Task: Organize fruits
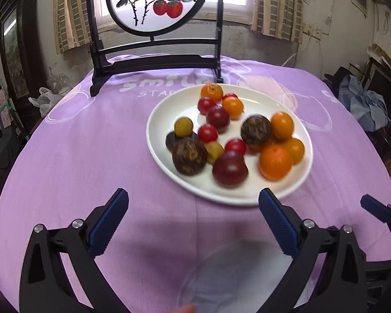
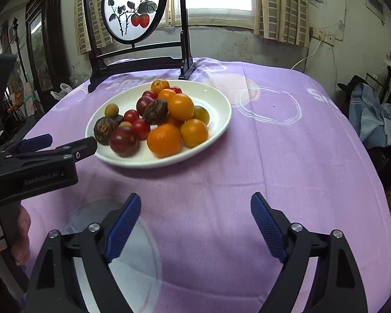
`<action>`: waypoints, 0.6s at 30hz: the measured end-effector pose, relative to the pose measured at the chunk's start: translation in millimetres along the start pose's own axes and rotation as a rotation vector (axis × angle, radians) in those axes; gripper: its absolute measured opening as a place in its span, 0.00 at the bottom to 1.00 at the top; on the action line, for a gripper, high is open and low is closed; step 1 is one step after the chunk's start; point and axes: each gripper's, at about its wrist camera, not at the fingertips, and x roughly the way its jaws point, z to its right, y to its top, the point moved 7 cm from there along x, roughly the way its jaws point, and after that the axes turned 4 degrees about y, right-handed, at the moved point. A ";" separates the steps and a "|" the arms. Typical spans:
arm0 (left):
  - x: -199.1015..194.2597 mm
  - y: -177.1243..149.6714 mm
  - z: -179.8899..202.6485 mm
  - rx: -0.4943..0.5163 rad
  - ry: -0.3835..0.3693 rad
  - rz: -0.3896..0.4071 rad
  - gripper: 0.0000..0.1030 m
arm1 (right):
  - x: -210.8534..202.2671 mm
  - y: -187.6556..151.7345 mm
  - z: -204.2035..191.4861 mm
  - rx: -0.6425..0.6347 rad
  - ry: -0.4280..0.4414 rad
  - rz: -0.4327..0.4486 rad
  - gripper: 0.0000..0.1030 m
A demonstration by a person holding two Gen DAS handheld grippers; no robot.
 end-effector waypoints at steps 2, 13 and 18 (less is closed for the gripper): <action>-9.4 -10.9 1.5 0.009 0.004 0.004 0.95 | -6.7 -6.9 -1.8 -0.012 -0.014 0.009 0.89; -33.0 -48.7 -6.2 -0.029 -0.001 -0.009 0.95 | -15.8 -28.8 -1.1 -0.003 -0.018 0.026 0.95; -32.6 -54.6 -5.9 -0.013 0.007 -0.012 0.95 | -13.3 -33.6 1.6 0.015 -0.007 0.023 0.95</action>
